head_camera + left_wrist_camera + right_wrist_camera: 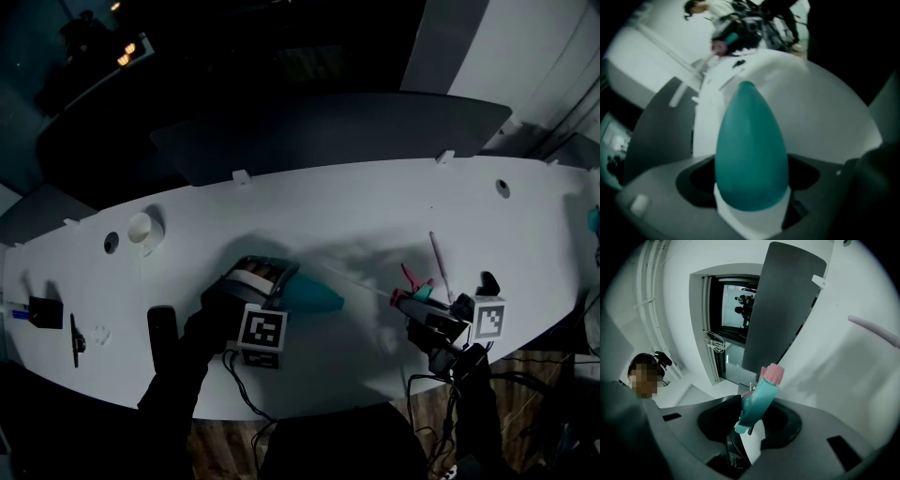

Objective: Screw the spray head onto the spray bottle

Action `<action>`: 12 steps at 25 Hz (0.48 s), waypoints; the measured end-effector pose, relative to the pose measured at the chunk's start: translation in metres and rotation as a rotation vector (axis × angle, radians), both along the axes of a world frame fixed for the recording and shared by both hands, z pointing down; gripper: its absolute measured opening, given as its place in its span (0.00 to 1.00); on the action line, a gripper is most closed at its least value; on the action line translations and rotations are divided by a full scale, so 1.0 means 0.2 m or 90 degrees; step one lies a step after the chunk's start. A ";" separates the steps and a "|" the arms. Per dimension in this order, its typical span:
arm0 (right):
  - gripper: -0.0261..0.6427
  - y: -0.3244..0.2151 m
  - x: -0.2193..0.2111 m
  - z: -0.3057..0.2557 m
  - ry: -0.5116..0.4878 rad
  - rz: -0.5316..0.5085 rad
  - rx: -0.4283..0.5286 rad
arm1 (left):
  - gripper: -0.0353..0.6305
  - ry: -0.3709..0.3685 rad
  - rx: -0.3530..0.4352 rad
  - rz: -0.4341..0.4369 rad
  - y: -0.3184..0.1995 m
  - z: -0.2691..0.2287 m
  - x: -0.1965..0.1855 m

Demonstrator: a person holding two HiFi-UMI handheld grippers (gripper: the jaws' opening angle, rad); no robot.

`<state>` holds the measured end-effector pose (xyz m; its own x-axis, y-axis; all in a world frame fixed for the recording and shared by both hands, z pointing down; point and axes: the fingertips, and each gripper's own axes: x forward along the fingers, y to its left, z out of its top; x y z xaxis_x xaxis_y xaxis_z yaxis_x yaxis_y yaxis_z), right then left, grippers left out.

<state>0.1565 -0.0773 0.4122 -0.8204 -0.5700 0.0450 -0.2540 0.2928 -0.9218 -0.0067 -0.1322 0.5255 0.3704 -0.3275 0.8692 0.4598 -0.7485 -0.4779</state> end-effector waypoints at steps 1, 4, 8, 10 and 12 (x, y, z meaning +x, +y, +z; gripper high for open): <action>0.24 0.00 0.00 0.00 -0.001 0.000 0.001 | 0.70 0.077 -0.015 -0.045 -0.01 -0.06 0.03; 0.24 0.00 -0.01 -0.01 -0.007 0.001 0.001 | 0.70 0.340 -0.088 -0.189 0.00 -0.26 0.11; 0.24 0.00 -0.04 -0.03 -0.010 -0.008 0.005 | 0.70 0.688 -0.167 -0.374 -0.01 -0.49 0.13; 0.24 -0.01 -0.05 -0.04 -0.013 -0.013 0.009 | 0.70 0.770 -0.164 -0.425 0.00 -0.49 0.13; 0.24 -0.01 -0.07 -0.05 -0.013 -0.018 0.010 | 0.70 0.787 -0.137 -0.445 0.03 -0.44 0.14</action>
